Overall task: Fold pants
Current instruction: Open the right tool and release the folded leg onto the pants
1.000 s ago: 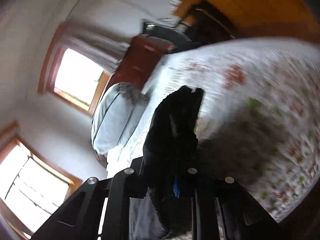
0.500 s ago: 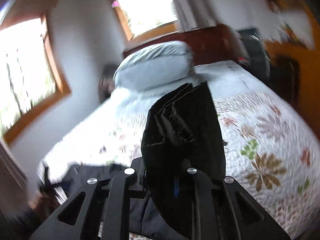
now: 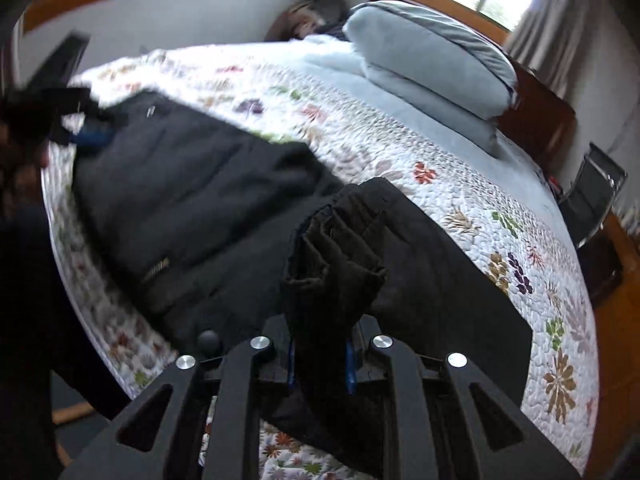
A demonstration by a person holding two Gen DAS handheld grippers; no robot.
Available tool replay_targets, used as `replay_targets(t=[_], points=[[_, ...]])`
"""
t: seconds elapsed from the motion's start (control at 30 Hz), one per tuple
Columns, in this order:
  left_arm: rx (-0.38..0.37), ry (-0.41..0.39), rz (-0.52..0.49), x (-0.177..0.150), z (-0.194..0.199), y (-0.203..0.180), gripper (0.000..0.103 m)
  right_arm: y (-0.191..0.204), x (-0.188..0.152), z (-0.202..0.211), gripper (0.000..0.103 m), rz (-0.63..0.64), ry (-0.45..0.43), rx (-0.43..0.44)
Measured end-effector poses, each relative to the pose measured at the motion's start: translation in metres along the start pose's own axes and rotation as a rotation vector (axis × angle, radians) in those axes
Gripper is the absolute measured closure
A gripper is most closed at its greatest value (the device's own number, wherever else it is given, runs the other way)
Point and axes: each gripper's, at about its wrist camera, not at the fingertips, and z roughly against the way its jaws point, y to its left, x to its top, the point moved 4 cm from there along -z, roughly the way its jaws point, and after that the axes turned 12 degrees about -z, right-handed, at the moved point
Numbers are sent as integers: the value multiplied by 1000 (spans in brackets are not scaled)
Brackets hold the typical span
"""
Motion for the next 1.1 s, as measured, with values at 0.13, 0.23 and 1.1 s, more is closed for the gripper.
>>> replay_targets(t=[0.13,0.23,1.1], points=[[-5,-3,-3,-1,-1,2,7,12,-14,-14,86,70,23,-28],[-7,-2,-4,-1,-1,2,7,19,-22,-21,78,98,48,-33],[42,-24,-32,-6,4,-5,7,-47,35,-9,54,-131,120,175]])
